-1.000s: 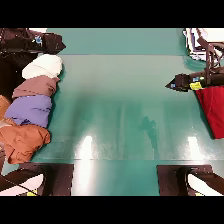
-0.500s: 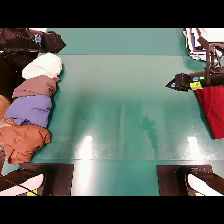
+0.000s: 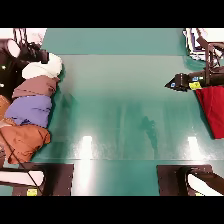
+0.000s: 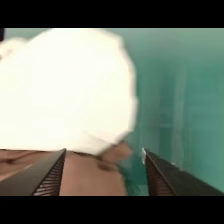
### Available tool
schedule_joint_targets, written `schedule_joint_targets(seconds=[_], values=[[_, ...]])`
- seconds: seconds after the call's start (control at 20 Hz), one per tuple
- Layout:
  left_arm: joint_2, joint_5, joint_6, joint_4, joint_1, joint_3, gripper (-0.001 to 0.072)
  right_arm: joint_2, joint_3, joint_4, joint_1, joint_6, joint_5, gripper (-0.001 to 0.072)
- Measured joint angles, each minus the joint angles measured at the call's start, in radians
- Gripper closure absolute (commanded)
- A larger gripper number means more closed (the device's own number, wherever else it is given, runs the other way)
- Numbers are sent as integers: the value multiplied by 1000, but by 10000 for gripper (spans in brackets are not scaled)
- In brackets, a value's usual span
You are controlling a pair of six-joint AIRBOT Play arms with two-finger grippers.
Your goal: Fold the shirts.
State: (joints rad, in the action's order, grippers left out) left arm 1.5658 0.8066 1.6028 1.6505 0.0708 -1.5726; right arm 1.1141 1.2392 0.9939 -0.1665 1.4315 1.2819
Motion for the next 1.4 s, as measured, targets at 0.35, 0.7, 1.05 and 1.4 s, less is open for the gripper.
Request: schedule_joint_targets(seconds=[0.35, 0.7, 1.05, 1.4], values=[[197, -201, 18, -48, 79, 1, 345, 0, 0, 0, -1, 0, 0, 690], [195, -212, 22, -89, 88, -70, 686, 0, 0, 0, -1, 0, -19, 690], [-108, -80, -47, -105, 11, -289, 686, -101, 0, -4, 7, 0, -160, 691], [-388, 166, -130, -107, -270, -362, 687, -292, 1, -1, 84, 0, -287, 691]])
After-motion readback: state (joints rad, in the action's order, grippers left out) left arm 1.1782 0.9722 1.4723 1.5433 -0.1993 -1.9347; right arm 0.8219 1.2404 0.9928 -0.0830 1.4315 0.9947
